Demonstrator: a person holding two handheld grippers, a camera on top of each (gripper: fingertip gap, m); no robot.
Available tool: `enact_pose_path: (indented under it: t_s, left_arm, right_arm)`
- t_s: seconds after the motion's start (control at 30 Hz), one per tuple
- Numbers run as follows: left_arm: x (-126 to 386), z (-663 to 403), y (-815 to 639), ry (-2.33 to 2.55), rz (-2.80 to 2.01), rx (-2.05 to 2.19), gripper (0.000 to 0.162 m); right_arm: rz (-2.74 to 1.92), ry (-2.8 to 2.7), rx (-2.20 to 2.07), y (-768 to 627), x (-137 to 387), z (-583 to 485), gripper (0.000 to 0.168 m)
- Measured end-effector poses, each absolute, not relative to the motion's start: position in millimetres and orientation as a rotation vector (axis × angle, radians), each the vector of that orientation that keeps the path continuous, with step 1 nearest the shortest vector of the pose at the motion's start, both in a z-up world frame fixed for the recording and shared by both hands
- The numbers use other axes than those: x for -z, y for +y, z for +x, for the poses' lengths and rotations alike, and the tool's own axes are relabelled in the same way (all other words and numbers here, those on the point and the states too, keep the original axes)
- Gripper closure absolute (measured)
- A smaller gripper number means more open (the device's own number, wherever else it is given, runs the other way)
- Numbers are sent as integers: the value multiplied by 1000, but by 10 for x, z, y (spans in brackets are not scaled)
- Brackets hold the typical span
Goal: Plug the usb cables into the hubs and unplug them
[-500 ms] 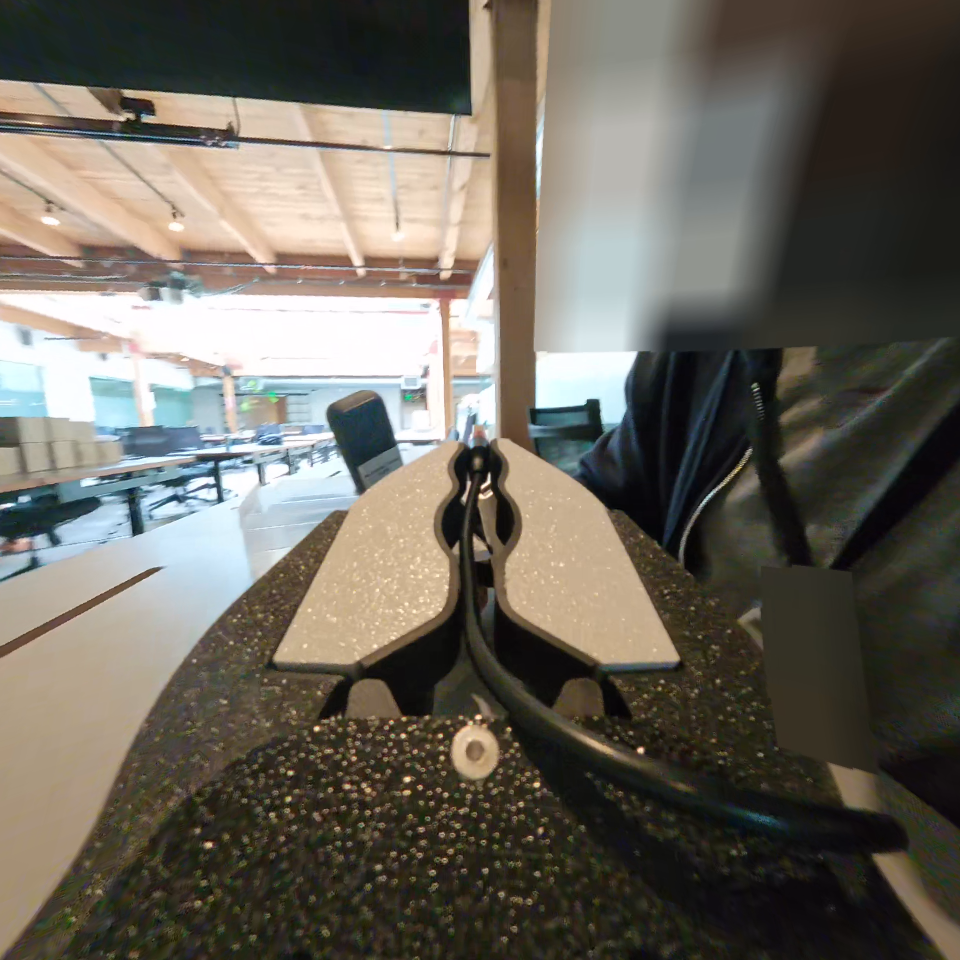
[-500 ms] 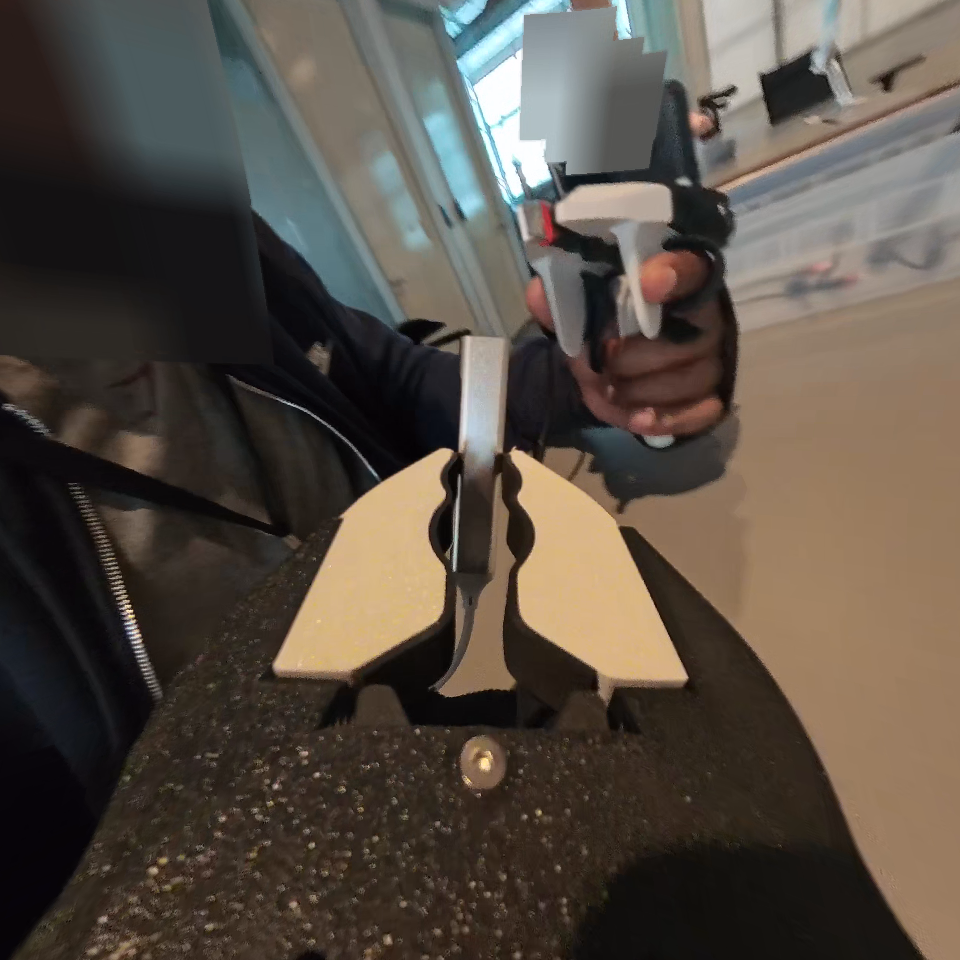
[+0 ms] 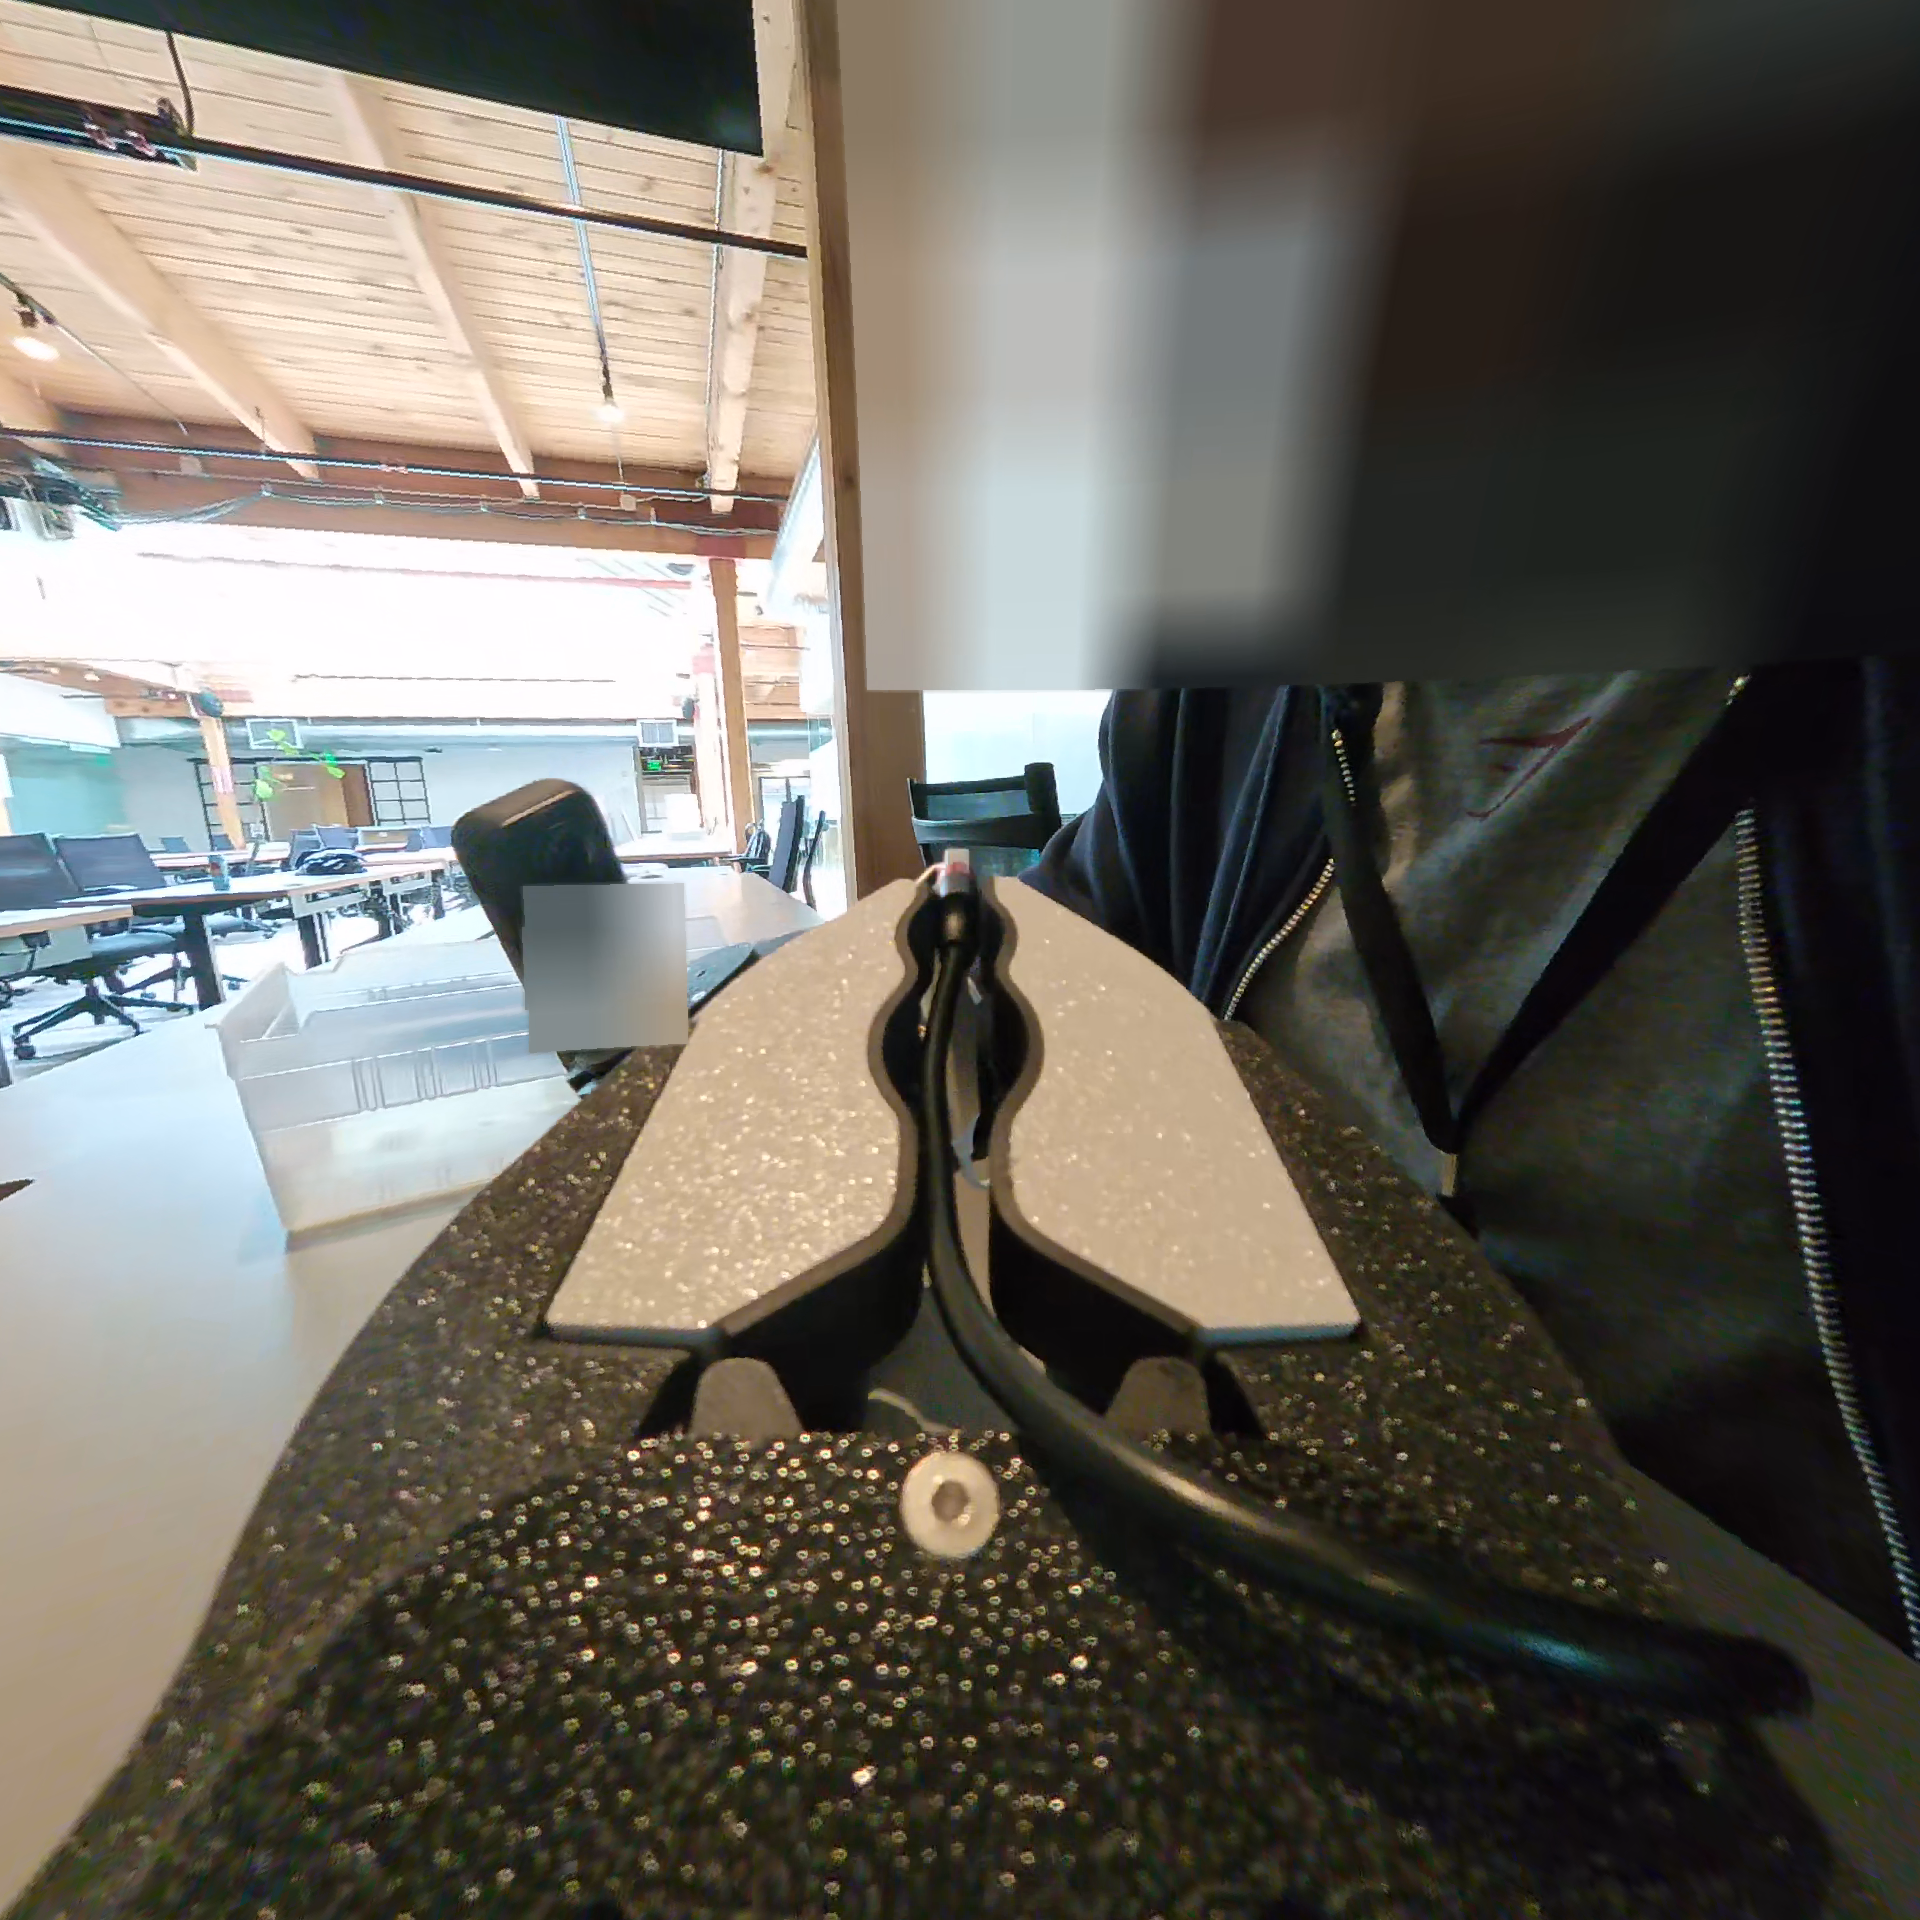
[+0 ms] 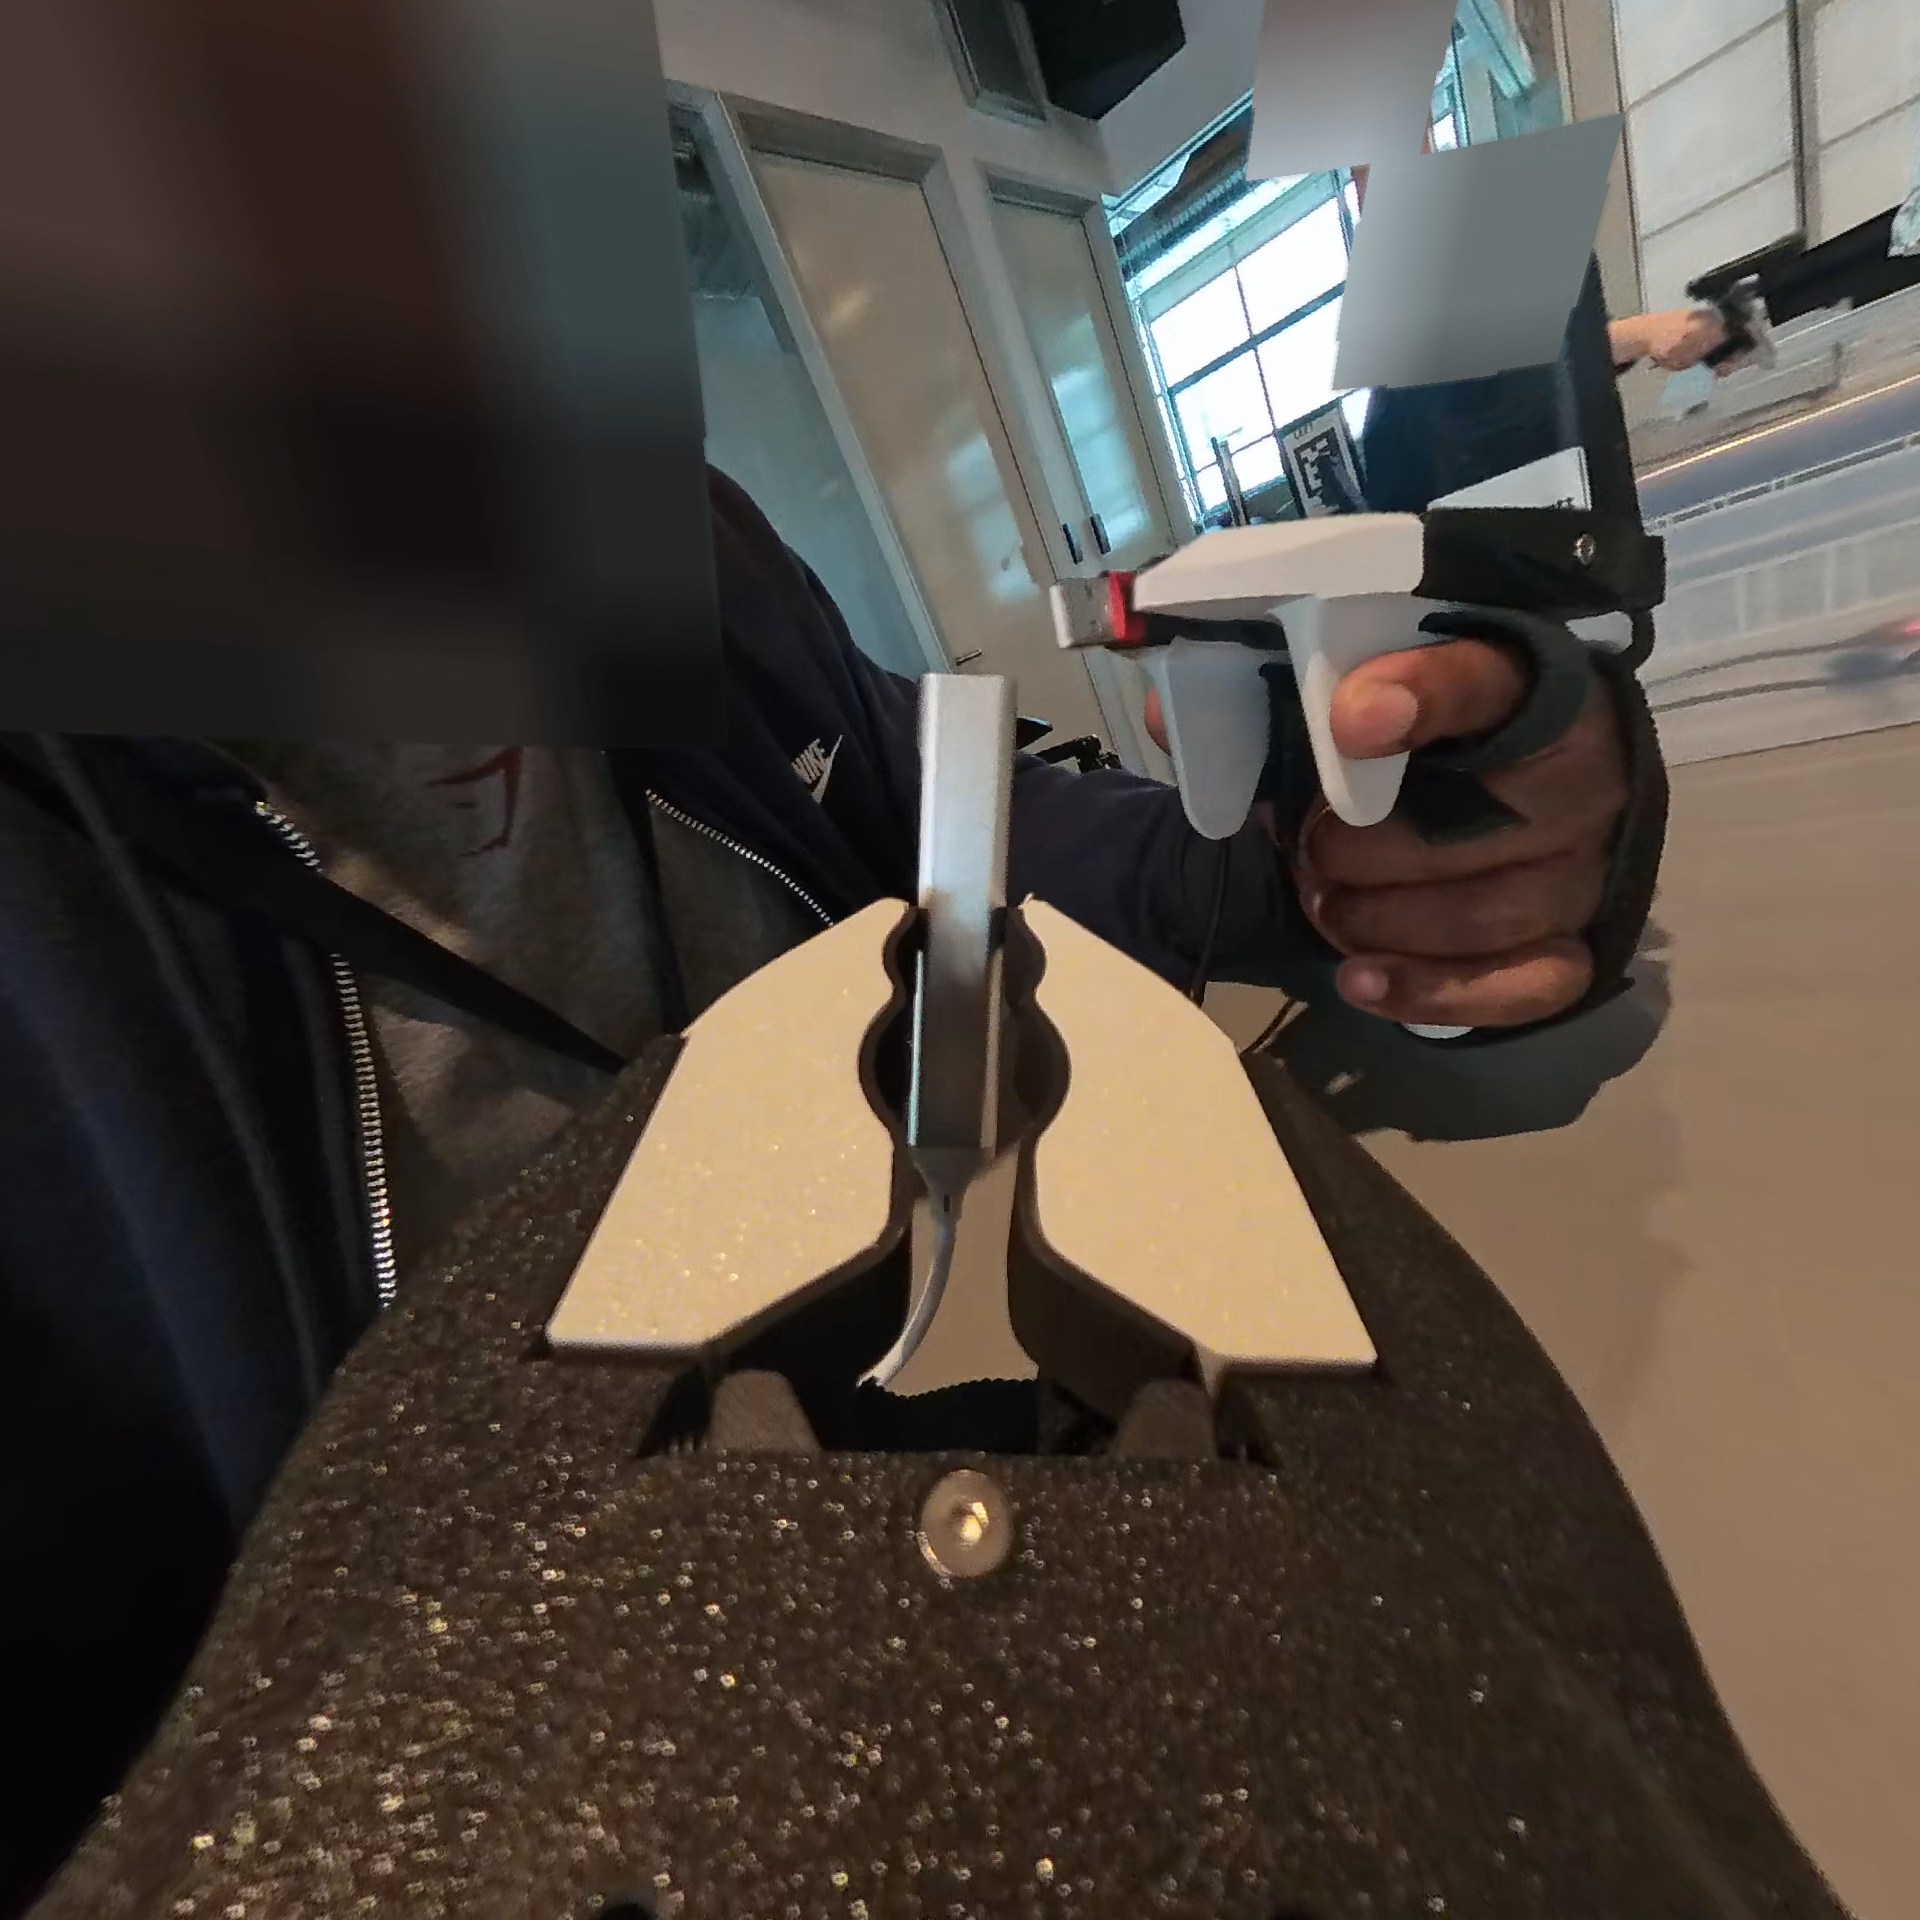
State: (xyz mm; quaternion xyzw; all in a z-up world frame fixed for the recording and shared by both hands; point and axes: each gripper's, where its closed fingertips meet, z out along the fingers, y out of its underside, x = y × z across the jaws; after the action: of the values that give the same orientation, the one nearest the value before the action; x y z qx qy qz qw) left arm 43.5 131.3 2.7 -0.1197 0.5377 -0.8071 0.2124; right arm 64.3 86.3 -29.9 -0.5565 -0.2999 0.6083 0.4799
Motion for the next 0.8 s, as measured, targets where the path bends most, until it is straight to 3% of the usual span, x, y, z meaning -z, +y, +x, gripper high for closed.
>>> enact_pose_path:
  t_s: [0.37, 0.57, 0.8]
  left_arm:
    - [-43, 521, 1345, 1470, -419, 2213, 155]
    - [-57, 735, 1556, 1347, -674, 2199, 155]
    - [-12, 918, 1722, 1187, -934, 2241, 155]
  right_arm:
    - [-1433, -710, -1262, 1019, 376, 650, 153]
    - [-1436, -616, -854, 1260, 301, 896, 153]
    - [-1490, -584, -29, 1520, 292, 1311, 153]
